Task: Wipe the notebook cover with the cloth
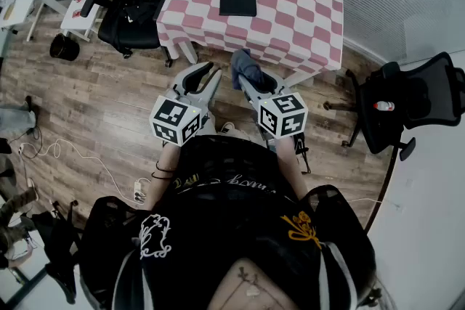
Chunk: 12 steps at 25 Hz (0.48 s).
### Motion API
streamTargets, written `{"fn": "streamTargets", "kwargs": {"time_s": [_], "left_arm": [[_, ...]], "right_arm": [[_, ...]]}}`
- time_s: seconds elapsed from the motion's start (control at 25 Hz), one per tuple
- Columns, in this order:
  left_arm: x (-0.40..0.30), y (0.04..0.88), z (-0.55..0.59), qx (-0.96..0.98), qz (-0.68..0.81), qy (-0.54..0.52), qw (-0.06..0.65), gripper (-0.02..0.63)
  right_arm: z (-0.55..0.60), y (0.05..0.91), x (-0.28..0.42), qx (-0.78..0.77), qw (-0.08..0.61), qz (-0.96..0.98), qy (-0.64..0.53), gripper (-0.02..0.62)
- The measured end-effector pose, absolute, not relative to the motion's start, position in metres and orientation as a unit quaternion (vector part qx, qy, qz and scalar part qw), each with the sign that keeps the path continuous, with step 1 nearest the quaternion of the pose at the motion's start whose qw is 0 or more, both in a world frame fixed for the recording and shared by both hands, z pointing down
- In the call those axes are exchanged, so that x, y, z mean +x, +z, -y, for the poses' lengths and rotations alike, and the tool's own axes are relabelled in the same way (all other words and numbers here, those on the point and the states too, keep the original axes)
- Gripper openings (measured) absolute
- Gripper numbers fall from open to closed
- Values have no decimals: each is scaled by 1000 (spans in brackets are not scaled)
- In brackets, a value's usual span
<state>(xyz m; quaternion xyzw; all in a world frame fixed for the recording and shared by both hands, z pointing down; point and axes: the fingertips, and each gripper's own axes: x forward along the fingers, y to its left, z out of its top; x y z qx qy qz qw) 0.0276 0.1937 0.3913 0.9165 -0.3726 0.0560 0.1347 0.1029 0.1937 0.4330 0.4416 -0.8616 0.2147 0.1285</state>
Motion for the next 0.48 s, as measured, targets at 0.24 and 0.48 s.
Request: {"fn": "streamTargets", "kwargs": {"time_s": [0.24, 0.48], "left_arm": [[28, 392, -194, 916, 374, 57, 134, 81], [33, 392, -198, 917, 370, 57, 134, 81]], "right_arm": [[-196, 434, 105, 442, 130, 862, 213, 133], [-197, 432, 109, 445, 115, 862, 213, 133]]}}
